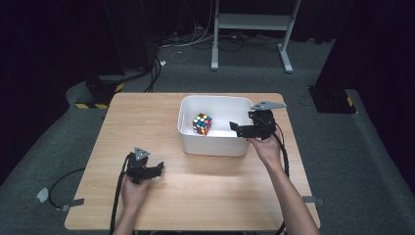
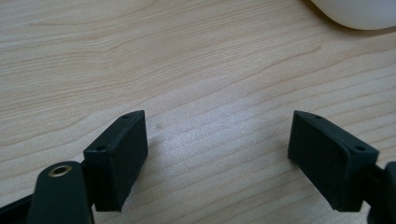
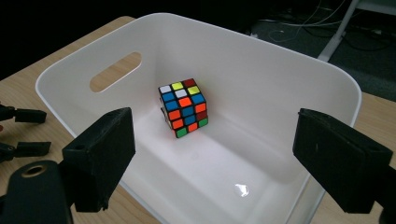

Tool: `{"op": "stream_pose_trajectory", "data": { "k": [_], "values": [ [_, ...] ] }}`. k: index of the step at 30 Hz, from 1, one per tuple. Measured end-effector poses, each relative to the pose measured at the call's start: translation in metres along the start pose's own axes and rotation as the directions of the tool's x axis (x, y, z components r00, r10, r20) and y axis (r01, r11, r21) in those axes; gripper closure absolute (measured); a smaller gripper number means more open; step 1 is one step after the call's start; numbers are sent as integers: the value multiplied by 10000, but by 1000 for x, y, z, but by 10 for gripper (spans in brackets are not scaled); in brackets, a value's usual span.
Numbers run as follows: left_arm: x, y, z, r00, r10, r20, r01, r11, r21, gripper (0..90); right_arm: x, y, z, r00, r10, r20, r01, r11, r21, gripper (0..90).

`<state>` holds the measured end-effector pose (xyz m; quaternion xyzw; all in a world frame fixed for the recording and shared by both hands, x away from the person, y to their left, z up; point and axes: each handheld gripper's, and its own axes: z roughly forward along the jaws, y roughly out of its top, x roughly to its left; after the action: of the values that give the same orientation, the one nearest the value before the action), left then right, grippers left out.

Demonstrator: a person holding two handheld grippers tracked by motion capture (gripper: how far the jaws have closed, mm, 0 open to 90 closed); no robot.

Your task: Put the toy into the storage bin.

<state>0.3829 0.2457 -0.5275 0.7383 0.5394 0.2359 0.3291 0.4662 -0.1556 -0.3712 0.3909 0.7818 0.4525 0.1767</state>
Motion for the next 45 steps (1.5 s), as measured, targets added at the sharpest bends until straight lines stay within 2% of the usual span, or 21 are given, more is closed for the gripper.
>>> {"op": "stream_pose_trajectory", "data": {
  "k": [22, 45],
  "values": [
    [0, 0, 0, 10000, 8, -13, -8, 10000, -4, 200, 7, -2, -20, 9995, -210, -252, 203, 9993, -306, 151],
    [0, 0, 0, 10000, 19, -18, -19, 10000, 7, 200, 8, -12, -41, 9994, -14, -335, -8, 9980, -638, 163]
  ]
}}
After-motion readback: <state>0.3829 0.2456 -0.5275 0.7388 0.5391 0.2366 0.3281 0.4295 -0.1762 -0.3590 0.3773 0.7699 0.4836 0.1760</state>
